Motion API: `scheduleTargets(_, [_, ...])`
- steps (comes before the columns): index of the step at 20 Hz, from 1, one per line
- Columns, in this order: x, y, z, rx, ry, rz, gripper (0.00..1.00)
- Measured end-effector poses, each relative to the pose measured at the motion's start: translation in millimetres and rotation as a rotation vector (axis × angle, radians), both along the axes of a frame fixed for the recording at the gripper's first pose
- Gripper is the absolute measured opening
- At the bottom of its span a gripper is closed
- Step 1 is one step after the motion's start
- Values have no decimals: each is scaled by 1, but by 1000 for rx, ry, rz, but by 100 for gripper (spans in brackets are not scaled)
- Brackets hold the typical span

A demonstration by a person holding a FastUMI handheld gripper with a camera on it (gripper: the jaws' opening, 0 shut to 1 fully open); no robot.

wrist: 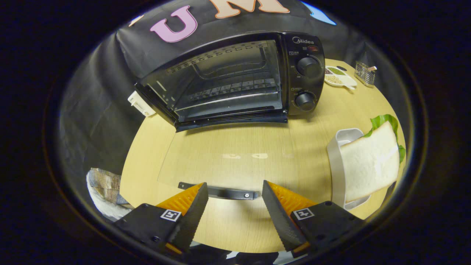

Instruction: Open the toaster oven, put the food inside, and close the toaster oven door.

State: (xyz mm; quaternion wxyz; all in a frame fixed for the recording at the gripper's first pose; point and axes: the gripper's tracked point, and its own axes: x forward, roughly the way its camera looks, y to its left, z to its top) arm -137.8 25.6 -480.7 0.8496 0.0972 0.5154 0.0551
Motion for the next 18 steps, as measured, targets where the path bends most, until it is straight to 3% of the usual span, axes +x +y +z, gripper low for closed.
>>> scheduleTargets(4, [1,2,1,9,24,18,94])
scheduleTargets(9, [6,-7,16,96,97,-38,95])
scheduleTargets(15, [54,-63,68,132,-53,-131,95])
scheduleTargets(18, [76,-115,92,88,-120,-181,95])
